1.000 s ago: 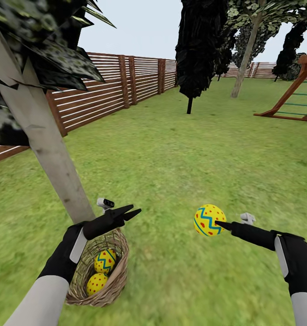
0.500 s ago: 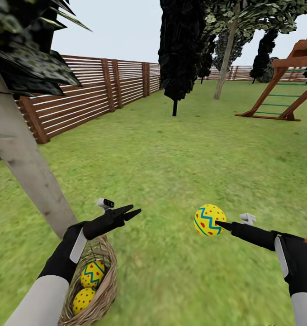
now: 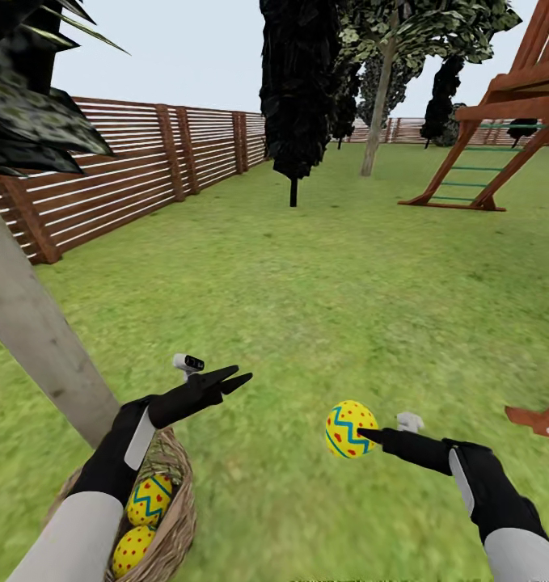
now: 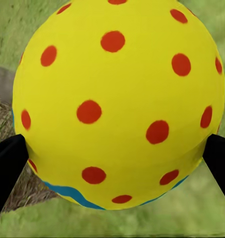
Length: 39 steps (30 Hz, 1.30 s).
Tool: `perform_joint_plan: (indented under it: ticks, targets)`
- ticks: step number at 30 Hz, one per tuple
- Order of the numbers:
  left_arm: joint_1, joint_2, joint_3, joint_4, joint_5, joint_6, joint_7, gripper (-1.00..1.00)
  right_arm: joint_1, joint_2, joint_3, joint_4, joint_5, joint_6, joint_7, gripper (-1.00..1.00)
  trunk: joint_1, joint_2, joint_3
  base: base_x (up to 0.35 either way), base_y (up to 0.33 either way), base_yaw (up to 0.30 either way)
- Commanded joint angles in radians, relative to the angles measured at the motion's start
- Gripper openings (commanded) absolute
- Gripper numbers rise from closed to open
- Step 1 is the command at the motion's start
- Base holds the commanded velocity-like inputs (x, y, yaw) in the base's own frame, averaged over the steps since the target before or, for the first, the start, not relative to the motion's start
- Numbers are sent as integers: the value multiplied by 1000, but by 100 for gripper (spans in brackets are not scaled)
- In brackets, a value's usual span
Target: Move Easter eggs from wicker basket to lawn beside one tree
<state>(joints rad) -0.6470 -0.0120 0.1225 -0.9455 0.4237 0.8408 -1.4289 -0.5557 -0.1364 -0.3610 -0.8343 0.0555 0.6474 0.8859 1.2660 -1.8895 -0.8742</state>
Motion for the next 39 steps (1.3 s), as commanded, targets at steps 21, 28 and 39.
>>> perform_joint_plan:
  ticks: [21, 28, 39]
  targets:
    - [0, 0, 3, -1, -2, 12, -4, 100, -1, 18, 5, 26, 13, -20, -24, -100, 0, 0, -16, 0, 0, -265]
    - [0, 6, 5, 1, -2, 12, -4, 100, -1, 20, 20, 33, 12, -21, -28, -100, 0, 0, -16, 0, 0, -26]
    - [0, 0, 5, 6, -5, 11, -2, 100, -1, 20, 21, 34, 12, -23, -28, -100, 0, 0, -16, 233, -23, 0]
